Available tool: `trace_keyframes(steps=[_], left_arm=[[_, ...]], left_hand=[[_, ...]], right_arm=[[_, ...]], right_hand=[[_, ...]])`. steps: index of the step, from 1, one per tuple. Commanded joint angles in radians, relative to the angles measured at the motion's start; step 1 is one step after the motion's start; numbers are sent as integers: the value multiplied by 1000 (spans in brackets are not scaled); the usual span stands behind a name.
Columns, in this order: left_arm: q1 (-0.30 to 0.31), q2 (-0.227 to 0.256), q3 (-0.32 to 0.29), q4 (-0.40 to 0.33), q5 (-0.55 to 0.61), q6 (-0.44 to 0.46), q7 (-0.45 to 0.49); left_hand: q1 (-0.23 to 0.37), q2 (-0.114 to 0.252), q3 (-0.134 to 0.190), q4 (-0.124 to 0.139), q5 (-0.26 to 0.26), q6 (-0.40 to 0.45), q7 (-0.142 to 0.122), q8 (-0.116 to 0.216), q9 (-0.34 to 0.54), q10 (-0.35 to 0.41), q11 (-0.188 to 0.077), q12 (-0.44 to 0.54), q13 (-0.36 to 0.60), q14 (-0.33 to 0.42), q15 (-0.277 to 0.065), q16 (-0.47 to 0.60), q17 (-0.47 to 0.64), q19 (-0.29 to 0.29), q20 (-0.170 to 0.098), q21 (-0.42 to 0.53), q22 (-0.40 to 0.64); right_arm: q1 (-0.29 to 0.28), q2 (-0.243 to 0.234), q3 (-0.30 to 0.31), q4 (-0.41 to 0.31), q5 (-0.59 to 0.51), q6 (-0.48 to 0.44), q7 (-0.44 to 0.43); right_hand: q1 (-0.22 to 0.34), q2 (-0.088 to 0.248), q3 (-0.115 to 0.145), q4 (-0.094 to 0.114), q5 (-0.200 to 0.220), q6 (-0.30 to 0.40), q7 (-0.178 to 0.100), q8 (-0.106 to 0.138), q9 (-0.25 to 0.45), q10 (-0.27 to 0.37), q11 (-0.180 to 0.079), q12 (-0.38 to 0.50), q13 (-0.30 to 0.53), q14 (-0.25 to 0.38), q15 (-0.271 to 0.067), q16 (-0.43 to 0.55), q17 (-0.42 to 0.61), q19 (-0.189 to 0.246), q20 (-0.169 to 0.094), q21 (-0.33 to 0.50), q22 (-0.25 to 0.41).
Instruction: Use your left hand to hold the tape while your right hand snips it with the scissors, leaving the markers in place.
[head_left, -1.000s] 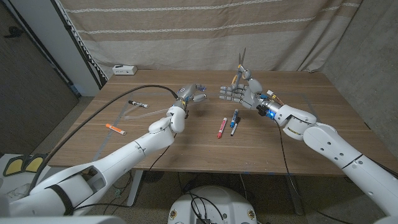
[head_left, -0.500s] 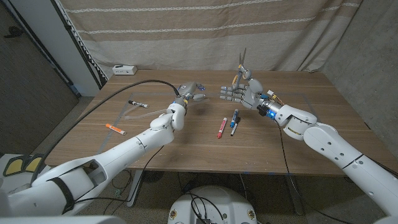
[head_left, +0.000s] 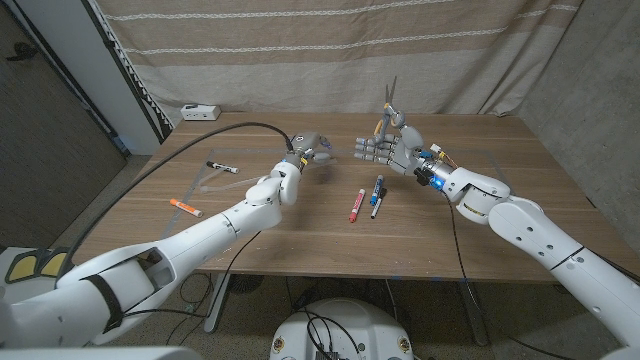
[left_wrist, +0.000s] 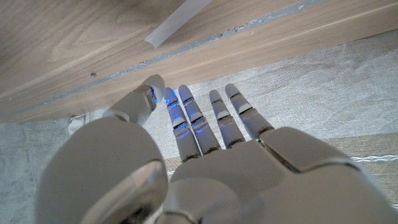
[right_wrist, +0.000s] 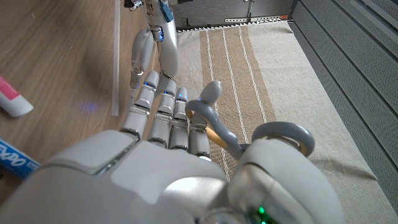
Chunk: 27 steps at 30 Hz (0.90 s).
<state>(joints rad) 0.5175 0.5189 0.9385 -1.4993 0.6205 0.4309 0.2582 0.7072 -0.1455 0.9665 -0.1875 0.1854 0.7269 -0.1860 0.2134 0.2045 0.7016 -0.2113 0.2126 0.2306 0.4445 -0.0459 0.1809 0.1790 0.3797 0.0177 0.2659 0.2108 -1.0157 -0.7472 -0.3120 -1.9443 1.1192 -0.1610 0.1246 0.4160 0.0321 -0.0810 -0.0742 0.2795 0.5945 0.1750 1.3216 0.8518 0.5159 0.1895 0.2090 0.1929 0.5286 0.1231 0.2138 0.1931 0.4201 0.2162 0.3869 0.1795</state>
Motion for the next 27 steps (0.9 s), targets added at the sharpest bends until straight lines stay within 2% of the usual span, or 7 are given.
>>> trace_keyframes(steps=[1,7,17,27], left_arm=[[-41,-5,54,19,100,44,-76],[-53,-17,77,43,158,72,-61],[-92,-24,117,89,199,47,-123],[-109,-37,137,136,216,7,-137]], left_hand=[[16,-16,8,0,-4,-31,-13,-11,2,-16,1,-5,3,-18,-135,2,3,-6,-4,-4,0],[26,-35,-1,-3,-2,-27,-11,-6,2,0,-3,3,4,-22,-145,4,2,-4,-8,-4,-1],[39,-46,-16,-2,0,-6,-14,4,2,4,-4,4,3,-36,-144,1,1,-11,-14,-7,-3],[35,-50,-34,1,1,-3,2,5,2,-14,-3,-3,1,-56,-140,-1,2,-20,-14,-11,-5]], right_arm=[[5,2,0,7,2,-4,7],[9,2,-1,10,0,-5,9],[10,0,2,8,1,-7,7],[3,-2,8,4,4,-7,1]], right_hand=[[4,9,-1,-5,-2,2,0,6,2,1,1,-2,5,10,0,-6,1,8,1,-7,1],[4,10,-1,-6,-2,1,-2,9,6,1,2,-2,5,9,0,-7,1,10,1,-12,2],[4,11,-2,-7,-3,-1,0,9,6,1,1,-2,5,7,0,-8,1,13,1,-19,2],[5,12,-4,-8,-2,4,-2,9,-1,-1,1,-2,5,6,1,-9,1,17,0,-27,2]])
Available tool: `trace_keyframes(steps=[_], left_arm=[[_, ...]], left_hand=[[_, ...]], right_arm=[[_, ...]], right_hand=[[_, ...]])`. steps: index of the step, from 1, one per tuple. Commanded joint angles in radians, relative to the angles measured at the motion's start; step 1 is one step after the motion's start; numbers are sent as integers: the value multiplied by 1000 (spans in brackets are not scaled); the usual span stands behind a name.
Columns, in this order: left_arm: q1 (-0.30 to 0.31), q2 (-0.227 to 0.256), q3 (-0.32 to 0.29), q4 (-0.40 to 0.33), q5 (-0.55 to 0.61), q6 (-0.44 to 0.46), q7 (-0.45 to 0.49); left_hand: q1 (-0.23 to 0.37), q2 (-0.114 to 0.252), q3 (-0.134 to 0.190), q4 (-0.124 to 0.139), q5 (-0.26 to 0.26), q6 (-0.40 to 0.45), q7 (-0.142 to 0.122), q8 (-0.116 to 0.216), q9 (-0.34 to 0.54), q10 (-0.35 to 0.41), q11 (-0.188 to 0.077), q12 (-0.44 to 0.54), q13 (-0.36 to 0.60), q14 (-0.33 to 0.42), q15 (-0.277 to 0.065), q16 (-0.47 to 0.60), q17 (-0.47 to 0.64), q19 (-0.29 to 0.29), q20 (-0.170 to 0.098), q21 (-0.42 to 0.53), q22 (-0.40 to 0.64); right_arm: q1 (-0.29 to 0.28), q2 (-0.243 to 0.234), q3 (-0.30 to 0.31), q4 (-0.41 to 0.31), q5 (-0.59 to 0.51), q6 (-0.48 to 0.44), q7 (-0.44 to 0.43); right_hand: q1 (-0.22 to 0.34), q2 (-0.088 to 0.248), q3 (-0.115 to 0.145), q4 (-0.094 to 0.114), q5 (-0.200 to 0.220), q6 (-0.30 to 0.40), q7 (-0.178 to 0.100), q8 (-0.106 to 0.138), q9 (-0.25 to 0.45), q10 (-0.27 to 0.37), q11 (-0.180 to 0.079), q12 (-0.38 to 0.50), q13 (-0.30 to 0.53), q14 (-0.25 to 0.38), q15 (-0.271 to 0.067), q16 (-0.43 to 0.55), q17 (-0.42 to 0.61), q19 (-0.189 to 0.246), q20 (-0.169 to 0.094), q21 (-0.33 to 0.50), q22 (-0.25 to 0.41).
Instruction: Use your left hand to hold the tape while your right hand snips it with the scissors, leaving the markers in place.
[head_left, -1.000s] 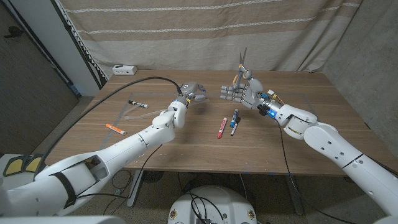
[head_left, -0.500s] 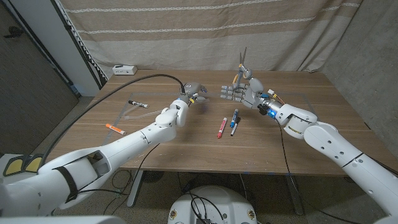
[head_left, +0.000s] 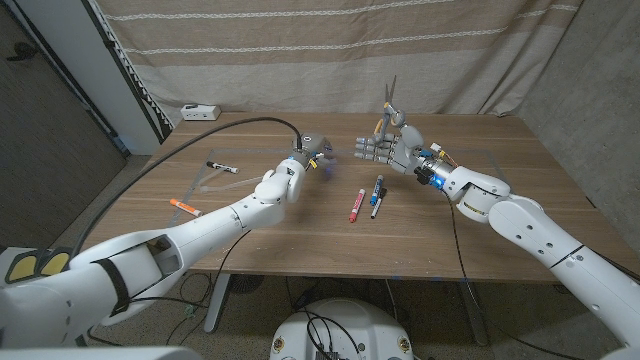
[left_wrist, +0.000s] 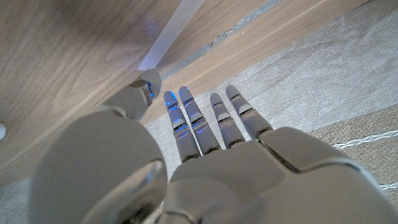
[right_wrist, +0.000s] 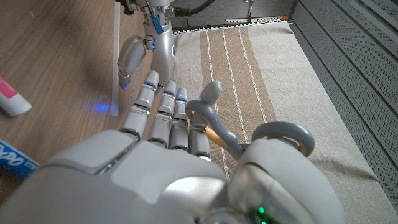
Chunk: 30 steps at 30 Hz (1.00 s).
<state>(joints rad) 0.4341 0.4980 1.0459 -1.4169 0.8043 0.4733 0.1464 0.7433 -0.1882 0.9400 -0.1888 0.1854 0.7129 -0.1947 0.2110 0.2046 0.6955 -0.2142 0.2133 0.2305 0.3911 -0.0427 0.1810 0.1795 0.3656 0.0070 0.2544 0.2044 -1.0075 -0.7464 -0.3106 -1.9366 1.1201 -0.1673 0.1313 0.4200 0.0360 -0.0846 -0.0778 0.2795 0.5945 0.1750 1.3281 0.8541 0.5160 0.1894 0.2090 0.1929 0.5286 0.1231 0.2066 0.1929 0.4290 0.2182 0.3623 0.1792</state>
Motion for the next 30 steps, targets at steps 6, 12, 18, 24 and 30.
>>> trace_keyframes(steps=[6,12,18,24,30], left_arm=[[-33,-27,33,80,30,-43,-31],[-41,-33,36,101,18,-57,-42],[-53,-37,48,113,19,-58,-70],[-56,-36,53,117,15,-67,-79],[-59,-29,58,116,12,-79,-95]], left_hand=[[-3,-7,-13,4,2,12,14,8,1,-13,0,-6,0,-1,-144,1,2,0,-8,2,1],[-7,-4,-32,6,4,-6,33,0,0,-24,45,-11,-8,-19,-145,-2,0,9,-15,4,-1],[-11,2,-41,10,5,-6,35,-1,0,-43,50,-18,-13,-44,-135,-7,0,-7,-17,-3,-2],[-22,5,-49,17,4,4,36,3,-1,-44,42,-16,-16,-50,-131,-4,1,-15,-15,-7,-3],[-35,8,-59,21,5,20,37,8,-2,-19,28,-6,-19,-47,-131,2,1,-18,-13,-9,-4]], right_arm=[[-6,-2,7,-3,5,-1,-7],[-6,-2,7,-2,6,-3,-8],[-6,-1,6,-2,5,-2,-10],[-11,-1,7,-8,4,-2,-18],[-12,2,6,-11,6,-2,-23]], right_hand=[[1,9,0,-5,-2,1,0,6,4,-1,1,-2,5,0,4,-4,1,10,-1,-6,2],[1,9,-1,-6,-2,0,0,6,4,0,2,-2,5,-1,5,-4,2,11,-1,-9,3],[1,10,-1,-6,-2,3,0,4,-2,0,3,-2,5,-1,7,-4,2,13,-1,-13,3],[1,11,-2,-6,-2,3,1,4,-2,0,2,-2,5,-3,7,-5,2,14,-1,-15,3],[1,11,-2,-7,-2,2,1,8,4,-1,3,-2,5,-3,6,-5,2,16,-1,-19,3]])
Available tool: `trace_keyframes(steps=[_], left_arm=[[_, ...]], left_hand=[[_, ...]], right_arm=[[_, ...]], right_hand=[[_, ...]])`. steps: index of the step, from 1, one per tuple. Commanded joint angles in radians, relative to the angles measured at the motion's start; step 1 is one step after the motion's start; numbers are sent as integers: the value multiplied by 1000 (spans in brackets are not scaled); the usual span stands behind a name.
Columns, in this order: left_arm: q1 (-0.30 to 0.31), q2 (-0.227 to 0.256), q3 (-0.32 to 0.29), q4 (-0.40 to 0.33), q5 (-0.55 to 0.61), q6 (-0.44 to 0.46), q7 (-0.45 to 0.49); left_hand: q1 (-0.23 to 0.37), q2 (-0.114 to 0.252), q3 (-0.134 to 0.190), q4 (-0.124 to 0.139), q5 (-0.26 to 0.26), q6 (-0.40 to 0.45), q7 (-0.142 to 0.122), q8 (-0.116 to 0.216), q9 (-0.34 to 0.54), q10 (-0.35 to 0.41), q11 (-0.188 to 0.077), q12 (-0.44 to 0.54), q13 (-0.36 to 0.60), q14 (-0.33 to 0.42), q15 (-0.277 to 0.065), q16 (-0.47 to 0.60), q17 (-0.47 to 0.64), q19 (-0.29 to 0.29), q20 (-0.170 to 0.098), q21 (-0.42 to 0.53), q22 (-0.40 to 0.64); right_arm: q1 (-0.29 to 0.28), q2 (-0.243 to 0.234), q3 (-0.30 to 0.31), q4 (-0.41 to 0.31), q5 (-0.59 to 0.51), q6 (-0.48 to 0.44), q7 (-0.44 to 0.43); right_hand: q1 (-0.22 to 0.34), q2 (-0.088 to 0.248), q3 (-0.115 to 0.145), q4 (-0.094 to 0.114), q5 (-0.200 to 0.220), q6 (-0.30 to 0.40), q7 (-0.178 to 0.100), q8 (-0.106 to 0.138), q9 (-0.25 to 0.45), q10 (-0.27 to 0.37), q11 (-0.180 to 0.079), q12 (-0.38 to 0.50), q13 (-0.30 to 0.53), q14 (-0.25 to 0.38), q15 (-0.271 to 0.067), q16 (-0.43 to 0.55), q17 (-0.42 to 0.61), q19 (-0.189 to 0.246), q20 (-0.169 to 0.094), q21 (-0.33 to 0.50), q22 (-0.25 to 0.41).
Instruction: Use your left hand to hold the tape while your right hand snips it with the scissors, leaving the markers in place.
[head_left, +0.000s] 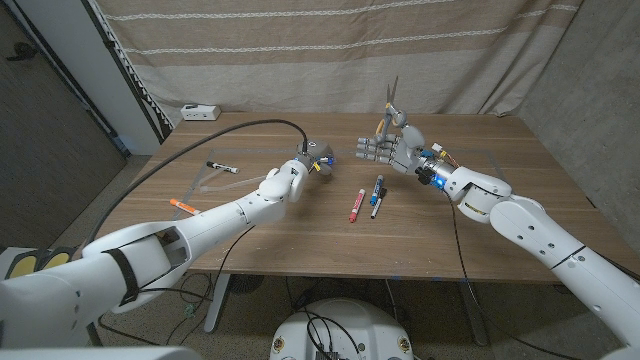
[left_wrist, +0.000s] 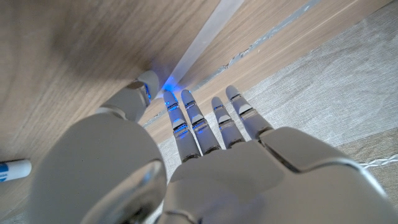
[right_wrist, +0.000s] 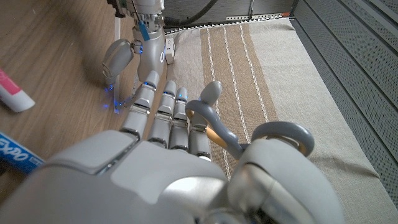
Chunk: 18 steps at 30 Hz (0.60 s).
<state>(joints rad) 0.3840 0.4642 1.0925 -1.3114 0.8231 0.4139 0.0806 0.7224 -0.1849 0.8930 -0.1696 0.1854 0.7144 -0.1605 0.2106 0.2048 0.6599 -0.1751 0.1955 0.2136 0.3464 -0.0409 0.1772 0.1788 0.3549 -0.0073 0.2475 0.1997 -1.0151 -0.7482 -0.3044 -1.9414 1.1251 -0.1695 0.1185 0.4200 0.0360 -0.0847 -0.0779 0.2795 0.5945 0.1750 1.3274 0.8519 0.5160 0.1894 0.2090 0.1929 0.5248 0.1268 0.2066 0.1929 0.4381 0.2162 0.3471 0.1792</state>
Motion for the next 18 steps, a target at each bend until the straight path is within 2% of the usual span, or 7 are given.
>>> trace_keyframes(steps=[1,9,12,15,18], left_arm=[[-9,5,11,11,-7,-19,-29],[-10,7,16,11,-4,-24,-44],[-9,8,17,12,-3,-28,-45],[-9,6,18,11,-3,-25,-52],[-8,5,15,11,-13,-33,-57]], left_hand=[[-15,5,-13,2,5,20,3,8,-2,21,-14,13,-3,-2,-133,7,2,-8,2,-2,1],[-24,7,-19,4,6,33,1,12,-3,35,-17,18,-5,4,-132,11,2,-11,3,-4,0],[-28,10,-23,2,9,38,-2,11,-4,77,-28,30,-8,25,-135,20,2,-11,3,-5,0],[-20,11,-22,-4,12,40,-7,10,-4,131,-28,47,-8,43,-143,24,2,-12,3,-6,-1],[-12,12,-19,-7,14,41,-11,9,-5,168,-37,58,-3,85,-148,36,3,-2,5,-3,-1]], right_arm=[[-4,4,-1,-7,0,0,-10],[-6,4,-2,-11,2,-3,-18],[-6,3,-1,-13,2,-5,-21],[-6,3,-1,-12,3,-6,-21],[-3,3,-2,-10,3,-7,-20]], right_hand=[[1,12,-2,-7,-2,2,1,9,6,-1,2,-2,5,0,3,-5,2,7,1,-5,3],[1,12,-3,-7,-2,0,2,8,5,-1,2,-2,5,-5,6,-7,2,8,1,-8,3],[1,13,-3,-7,-2,0,1,8,5,0,6,-2,5,-7,7,-7,2,8,1,-9,3],[1,13,-3,-7,-2,0,2,9,5,-1,6,-2,5,-8,8,-7,2,9,1,-11,3],[1,14,-3,-7,-2,-2,1,9,6,-1,5,-2,5,-11,10,-8,2,10,1,-13,3]])
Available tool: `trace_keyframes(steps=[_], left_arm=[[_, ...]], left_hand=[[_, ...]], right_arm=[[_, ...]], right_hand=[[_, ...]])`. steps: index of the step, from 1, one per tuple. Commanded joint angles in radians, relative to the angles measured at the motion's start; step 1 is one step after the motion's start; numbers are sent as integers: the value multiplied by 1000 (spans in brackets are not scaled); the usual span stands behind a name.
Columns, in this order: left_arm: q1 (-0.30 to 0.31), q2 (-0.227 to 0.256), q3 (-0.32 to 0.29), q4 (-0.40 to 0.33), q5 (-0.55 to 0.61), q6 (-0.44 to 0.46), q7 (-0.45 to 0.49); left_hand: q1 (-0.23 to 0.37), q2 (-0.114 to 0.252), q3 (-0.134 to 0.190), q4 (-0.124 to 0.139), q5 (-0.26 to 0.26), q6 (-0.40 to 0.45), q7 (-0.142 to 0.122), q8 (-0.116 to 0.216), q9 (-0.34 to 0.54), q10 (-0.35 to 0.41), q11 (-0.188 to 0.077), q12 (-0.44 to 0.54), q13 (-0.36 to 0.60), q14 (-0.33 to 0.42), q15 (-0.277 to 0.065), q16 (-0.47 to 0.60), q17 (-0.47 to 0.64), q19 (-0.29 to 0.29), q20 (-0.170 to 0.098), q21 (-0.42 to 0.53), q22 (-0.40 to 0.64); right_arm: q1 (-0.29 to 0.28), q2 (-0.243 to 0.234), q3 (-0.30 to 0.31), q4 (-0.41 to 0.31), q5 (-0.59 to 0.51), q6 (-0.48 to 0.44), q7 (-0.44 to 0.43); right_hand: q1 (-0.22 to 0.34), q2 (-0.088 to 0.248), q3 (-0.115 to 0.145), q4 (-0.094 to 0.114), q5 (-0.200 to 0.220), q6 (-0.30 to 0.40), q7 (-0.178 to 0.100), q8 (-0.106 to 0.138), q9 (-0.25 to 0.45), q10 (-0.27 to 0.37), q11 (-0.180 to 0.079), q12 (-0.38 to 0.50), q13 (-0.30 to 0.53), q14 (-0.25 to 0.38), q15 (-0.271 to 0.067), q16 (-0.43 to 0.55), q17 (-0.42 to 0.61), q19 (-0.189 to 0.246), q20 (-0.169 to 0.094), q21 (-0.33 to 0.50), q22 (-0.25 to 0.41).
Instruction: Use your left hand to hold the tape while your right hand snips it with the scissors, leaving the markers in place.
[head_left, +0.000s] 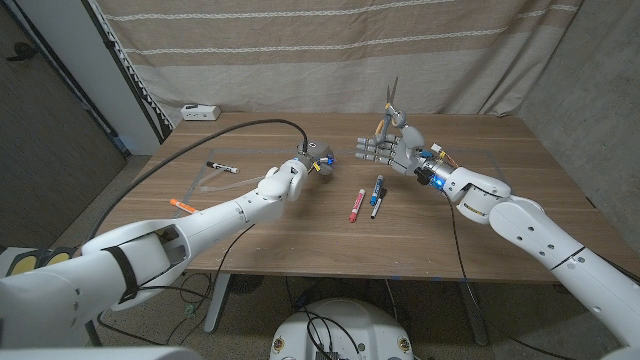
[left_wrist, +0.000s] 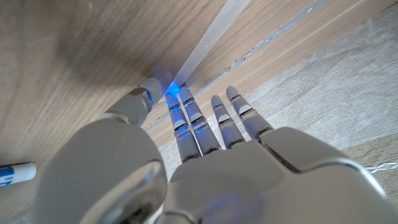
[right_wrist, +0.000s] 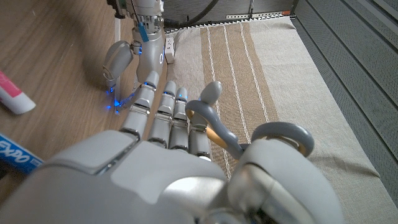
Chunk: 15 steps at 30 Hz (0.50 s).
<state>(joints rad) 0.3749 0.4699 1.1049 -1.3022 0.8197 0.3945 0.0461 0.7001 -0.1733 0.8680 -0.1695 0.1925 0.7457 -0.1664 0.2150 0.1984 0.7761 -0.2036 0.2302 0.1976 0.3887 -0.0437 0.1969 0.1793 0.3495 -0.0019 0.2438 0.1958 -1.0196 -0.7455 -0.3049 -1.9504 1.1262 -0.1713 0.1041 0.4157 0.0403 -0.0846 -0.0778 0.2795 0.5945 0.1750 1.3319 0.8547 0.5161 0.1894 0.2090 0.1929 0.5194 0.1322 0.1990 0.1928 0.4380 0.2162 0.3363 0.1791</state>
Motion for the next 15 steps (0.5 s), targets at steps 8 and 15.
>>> trace_keyframes(steps=[8,15], left_arm=[[12,-2,-6,-3,-30,-31,-15],[13,-7,3,-4,-16,-26,-11]], left_hand=[[30,8,20,-9,10,3,-11,2,1,115,-12,47,28,104,-161,32,10,17,-3,5,3],[90,14,52,-18,15,42,-24,15,1,161,-17,74,54,143,-166,34,16,27,-9,9,4]], right_arm=[[3,0,-1,4,5,-7,-4],[-1,-1,3,4,8,-3,0]], right_hand=[[6,10,-4,-8,-2,0,2,5,1,-1,4,-2,5,-13,4,-2,2,13,1,-8,4],[7,11,-4,-9,-1,1,2,6,2,-2,6,-2,5,-16,6,-3,2,15,1,-12,4]])
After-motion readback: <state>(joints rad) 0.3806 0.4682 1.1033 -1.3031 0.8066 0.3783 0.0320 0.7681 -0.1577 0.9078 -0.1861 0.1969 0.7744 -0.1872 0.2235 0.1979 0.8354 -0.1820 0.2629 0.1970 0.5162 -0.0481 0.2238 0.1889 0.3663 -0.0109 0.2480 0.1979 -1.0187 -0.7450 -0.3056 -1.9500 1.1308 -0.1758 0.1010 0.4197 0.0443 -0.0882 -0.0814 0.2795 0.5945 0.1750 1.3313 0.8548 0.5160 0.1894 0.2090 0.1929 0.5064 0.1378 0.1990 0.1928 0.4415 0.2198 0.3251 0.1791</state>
